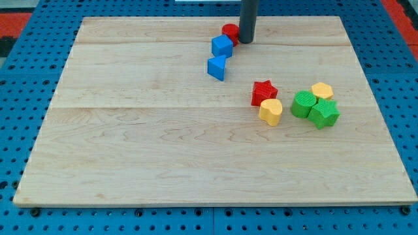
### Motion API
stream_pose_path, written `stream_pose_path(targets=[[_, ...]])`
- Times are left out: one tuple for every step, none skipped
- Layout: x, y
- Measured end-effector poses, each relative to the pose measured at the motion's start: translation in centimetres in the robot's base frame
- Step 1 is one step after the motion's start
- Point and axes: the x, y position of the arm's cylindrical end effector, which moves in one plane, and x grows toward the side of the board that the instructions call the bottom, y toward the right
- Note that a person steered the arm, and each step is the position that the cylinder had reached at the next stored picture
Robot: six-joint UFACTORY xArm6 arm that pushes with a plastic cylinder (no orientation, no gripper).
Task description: Move the red circle diagonally above left to the blue cube
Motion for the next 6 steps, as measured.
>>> stream_pose_path(targets=[[-0.4,-4.2],[-0.4,-9.4],[-0.6,-9.6],[-0.7,-9.9],[-0.9,-9.2],[-0.9,-9.2]])
